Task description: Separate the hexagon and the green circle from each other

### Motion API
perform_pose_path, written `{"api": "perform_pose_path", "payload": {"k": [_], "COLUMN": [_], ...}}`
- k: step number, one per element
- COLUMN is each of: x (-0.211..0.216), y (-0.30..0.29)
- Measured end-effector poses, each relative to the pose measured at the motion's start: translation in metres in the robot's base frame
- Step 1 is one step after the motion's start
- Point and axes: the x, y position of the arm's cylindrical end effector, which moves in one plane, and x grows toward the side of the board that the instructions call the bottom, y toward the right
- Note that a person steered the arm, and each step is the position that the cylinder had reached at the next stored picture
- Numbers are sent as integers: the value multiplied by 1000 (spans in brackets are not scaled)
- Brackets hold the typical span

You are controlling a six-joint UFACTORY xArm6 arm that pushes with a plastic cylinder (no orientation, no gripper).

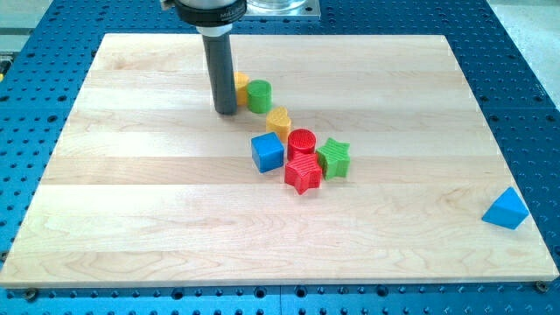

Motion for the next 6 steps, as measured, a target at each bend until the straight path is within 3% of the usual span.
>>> {"api": "perform_pose_path", "payload": {"k": [4, 6], "x": [11, 11], "y": [6, 68]}}
